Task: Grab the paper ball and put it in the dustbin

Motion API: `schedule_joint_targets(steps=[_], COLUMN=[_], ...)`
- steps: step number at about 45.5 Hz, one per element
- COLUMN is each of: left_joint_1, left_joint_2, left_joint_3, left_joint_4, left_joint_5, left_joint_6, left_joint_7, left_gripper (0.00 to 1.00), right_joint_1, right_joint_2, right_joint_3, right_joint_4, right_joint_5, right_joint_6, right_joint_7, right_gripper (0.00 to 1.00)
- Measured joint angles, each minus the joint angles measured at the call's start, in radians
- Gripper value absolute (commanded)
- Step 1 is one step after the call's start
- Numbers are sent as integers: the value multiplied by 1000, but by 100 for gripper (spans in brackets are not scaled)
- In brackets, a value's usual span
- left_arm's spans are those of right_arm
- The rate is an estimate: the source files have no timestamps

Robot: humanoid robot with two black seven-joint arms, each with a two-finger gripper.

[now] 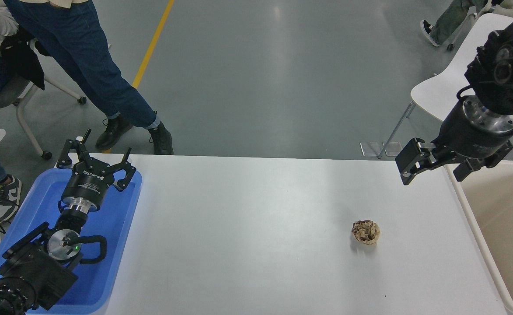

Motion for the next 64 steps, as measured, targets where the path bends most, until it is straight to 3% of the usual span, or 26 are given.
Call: schedule_joint_targets(steps=[21,48,64], left_joint_1=[1,-1,-1], left_joint_2=[0,0,0], left_joint_3=[0,0,0], left_joint_4=[1,0,0], left_joint_5=[0,0,0], left_joint_6=[1,1,1], left_joint_7=[0,0,0], left_gripper=[100,100,100], right_joint_1=[-141,-515,-654], right_joint_2=[14,128,164], right_joint_3=[101,148,152], right_joint_4=[-64,-251,-345], right_joint_5=[10,9,5], right_joint_6=[-8,-357,-480], right_joint_7=[0,-4,-6], right_gripper=[100,100,100])
